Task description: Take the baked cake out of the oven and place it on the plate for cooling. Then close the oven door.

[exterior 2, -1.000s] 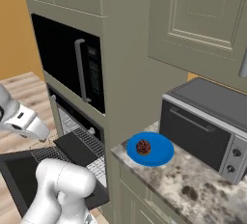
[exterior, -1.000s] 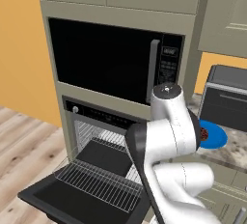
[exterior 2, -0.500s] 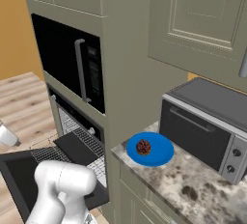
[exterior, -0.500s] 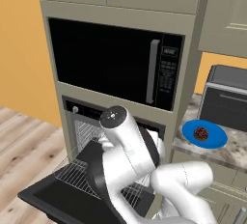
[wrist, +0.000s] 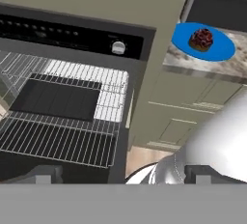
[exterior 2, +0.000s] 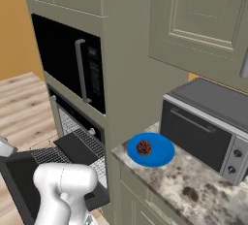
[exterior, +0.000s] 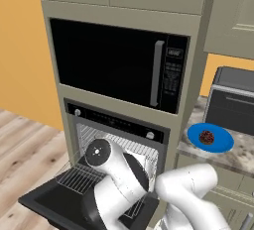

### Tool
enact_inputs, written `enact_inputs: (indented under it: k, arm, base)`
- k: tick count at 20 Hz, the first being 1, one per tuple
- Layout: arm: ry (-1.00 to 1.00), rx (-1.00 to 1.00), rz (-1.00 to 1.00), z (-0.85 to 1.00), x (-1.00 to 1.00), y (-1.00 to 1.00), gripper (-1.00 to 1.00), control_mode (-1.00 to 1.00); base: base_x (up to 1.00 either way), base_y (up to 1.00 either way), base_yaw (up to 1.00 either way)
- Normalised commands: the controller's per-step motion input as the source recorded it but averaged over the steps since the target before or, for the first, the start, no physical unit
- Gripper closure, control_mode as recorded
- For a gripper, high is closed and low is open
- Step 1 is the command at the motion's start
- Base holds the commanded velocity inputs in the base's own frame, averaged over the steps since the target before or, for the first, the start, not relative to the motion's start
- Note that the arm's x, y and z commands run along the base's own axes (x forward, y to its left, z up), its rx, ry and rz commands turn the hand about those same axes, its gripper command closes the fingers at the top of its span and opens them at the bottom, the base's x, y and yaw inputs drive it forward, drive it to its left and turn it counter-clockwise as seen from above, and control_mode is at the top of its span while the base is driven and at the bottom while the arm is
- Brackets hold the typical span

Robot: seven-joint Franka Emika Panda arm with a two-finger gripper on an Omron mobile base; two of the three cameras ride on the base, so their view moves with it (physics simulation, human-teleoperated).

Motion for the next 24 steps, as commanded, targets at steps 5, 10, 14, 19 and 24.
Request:
enact_inputs:
  k: [5,10,14,19,24]
  arm:
    - [-0.06,0.02,-0.11,-0.22,0.15,0.42,-1.00,-1.00]
    - [0.00,0.11,-0.13,-0.20,0.00,0.22,-1.00,-1.00]
    - [-0.01,0.11,-0.13,-0.19,0.03,0.12,-1.00,-1.00]
    - [-0.01,0.01,-0.12,-0.04,0.24,0.32,-1.00,-1.00]
    - [-0.01,0.00,-0.02,-0.04,0.23,0.14,-1.00,-1.00]
  base:
    - [0.00,0.00,0.00]
    - [0.00,0.00,0.00]
    - [0.00,0.00,0.00]
    - [0.00,0.00,0.00]
    - [0.00,0.00,0.00]
